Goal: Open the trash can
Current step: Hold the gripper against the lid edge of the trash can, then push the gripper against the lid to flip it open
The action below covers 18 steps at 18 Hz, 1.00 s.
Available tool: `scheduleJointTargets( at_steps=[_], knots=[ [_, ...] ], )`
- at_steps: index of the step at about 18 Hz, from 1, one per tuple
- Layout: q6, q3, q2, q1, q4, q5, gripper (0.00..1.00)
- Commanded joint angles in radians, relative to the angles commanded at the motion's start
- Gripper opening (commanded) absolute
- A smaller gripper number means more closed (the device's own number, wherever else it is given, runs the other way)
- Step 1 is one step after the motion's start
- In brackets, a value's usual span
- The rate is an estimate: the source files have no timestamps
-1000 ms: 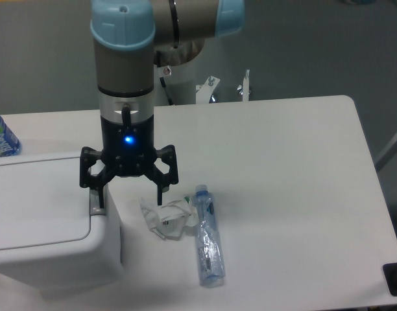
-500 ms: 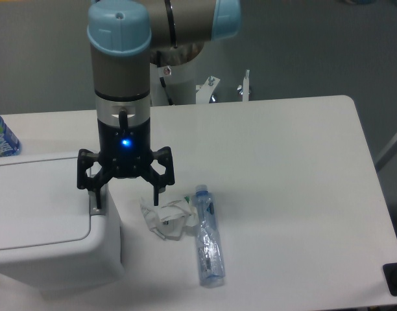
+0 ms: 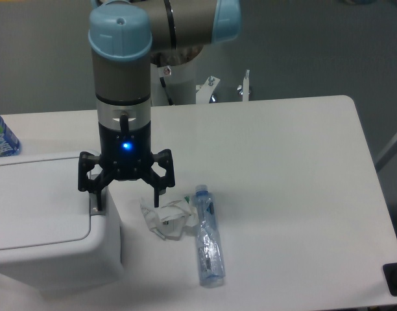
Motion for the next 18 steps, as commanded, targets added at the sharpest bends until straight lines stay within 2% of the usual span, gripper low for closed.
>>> scheduleJointTargets(
  at_steps=[12,15,18],
  knots=[
    [0.002,0.003,-0.005,0.0,0.002,0.0,1.0],
    [0.002,0.029,0.005,0.002,0.002,-0.002,1.0],
    [0.002,0.067,0.009,0.046,0.0,-0.006,1.0]
  ],
)
